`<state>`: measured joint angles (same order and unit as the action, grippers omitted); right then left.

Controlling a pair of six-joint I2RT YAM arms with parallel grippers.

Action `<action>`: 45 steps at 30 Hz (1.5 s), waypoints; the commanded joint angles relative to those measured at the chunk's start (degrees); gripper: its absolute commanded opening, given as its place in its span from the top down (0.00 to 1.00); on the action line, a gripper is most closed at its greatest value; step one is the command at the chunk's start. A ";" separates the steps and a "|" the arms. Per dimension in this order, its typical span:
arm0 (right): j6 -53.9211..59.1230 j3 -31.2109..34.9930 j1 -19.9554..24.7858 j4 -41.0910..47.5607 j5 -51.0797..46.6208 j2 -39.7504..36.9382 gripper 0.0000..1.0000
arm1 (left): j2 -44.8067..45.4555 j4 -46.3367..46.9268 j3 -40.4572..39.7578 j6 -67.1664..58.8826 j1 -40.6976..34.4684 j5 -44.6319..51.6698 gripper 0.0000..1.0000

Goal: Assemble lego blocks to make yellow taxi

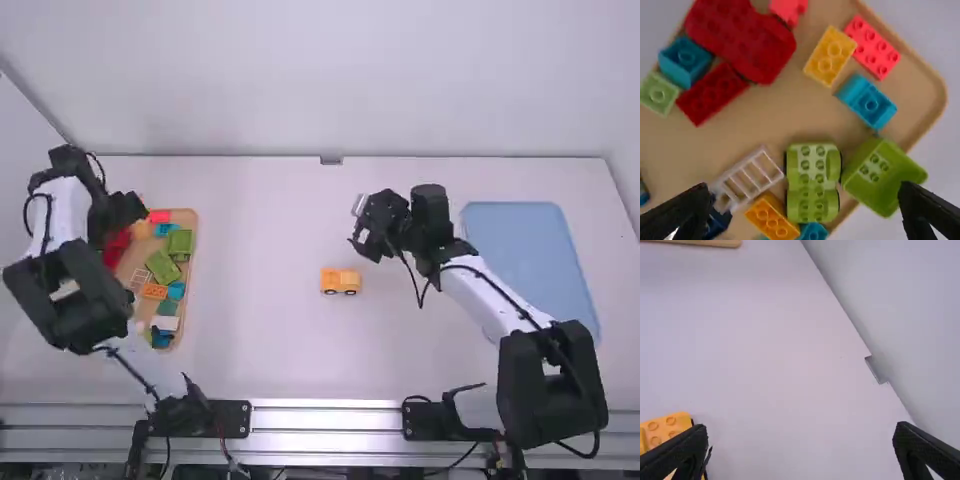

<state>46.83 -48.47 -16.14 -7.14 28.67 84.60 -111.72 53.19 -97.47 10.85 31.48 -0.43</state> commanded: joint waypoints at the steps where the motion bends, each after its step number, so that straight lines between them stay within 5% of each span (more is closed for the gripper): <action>1: -0.35 -0.22 -0.63 -0.17 -2.93 0.48 0.02 | -3.06 0.90 -7.13 -5.73 0.50 -1.97 0.01; 9: -0.35 -0.22 -1.14 -0.76 -3.04 0.48 0.02 | -12.98 6.60 -21.29 -20.57 1.07 1.95 0.01; 23: -3.67 -0.22 -1.16 -3.08 -2.99 0.48 0.02 | -21.57 4.42 -22.05 -31.69 0.76 8.39 0.00; 26: -4.11 -0.22 -1.16 -3.43 -2.99 0.48 0.02 | -22.97 4.39 -22.01 -30.64 0.74 8.37 0.27; 45: -4.59 -0.22 -1.16 -3.15 -3.04 0.48 0.02 | -25.03 -5.64 -12.66 -26.95 0.04 5.31 0.48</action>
<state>42.70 -48.47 -17.15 -10.33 25.52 84.60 -135.68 48.14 -111.81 -16.45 31.64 5.30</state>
